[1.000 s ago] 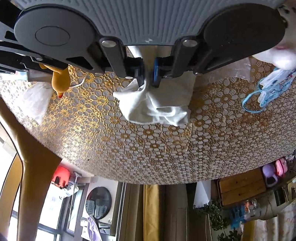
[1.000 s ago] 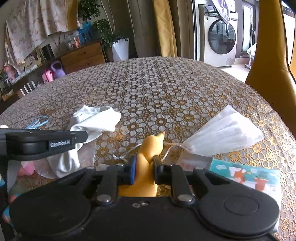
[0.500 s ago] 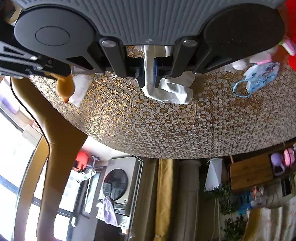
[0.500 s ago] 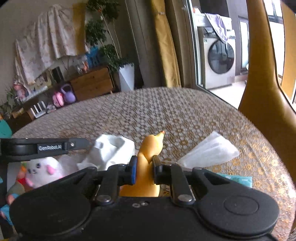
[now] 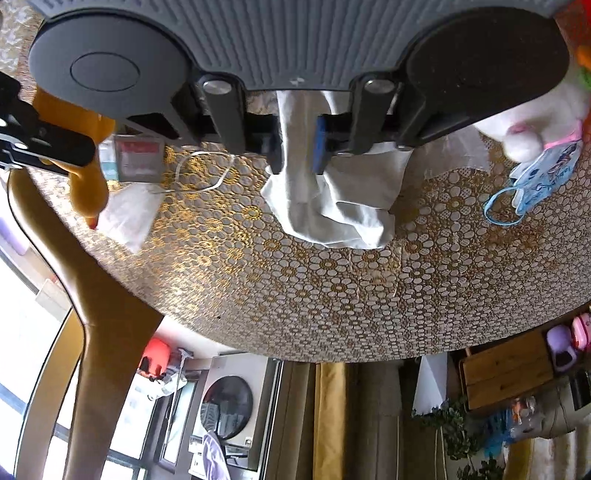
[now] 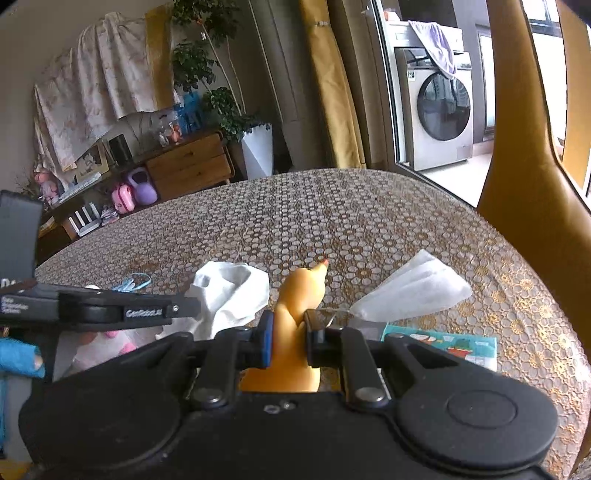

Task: Organize soft objects
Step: 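Carry the cloth and duck into the red tin and open both tools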

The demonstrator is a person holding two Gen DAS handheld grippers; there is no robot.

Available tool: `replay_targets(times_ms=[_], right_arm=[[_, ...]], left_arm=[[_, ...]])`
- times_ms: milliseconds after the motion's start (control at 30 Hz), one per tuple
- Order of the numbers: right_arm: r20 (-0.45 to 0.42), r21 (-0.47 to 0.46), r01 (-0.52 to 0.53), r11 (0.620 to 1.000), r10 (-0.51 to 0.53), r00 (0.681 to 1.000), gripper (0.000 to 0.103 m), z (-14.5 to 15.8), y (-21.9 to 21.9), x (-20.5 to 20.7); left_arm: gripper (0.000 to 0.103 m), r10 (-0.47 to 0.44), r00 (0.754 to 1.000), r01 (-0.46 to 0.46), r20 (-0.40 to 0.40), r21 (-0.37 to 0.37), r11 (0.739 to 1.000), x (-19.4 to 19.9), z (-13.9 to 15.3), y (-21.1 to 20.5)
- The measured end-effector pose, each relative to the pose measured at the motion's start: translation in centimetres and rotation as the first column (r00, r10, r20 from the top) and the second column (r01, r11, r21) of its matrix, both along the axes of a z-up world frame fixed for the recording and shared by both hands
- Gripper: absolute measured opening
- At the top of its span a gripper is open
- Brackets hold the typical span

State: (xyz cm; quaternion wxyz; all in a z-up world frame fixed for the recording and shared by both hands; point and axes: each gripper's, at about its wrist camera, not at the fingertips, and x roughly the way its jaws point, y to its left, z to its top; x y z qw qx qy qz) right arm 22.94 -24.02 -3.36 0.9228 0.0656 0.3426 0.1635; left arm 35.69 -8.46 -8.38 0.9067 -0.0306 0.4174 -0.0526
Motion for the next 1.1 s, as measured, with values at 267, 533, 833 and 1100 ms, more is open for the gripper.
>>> replay_targets(times_ms=[267,533,833,1100], right_arm=[[-0.035,0.026,-0.015,1.0,0.016,0.999,0.016,-1.9,-0.9,1.3],[-0.055,0.037,-0.016,0.999,0.018,0.998,0.016,-3.0,-1.1,1.8],[-0.057,0.024,-0.012,1.0,0.013,0.998,0.016,-2.9,-0.8,1.8],[-0.051,0.031,-0.002,1.0,0.003,0.999,0.016,-2.0,-0.6,1.0]], left_arm=[[0.077,0.04,0.999,-0.039,-0.014,0.056,0.998,2.4,-2.5,-0.9],[0.075,0.061,0.998,-0.058,-0.022,0.114,0.992,3.7,-4.3,-1.3],[0.011,0.055,0.998,-0.053,-0.024,0.098,0.994,3.7,-4.4,-1.1],[0.007,0.051,0.998,-0.053,0.029,0.045,0.998,1.9,-1.6,0.3]])
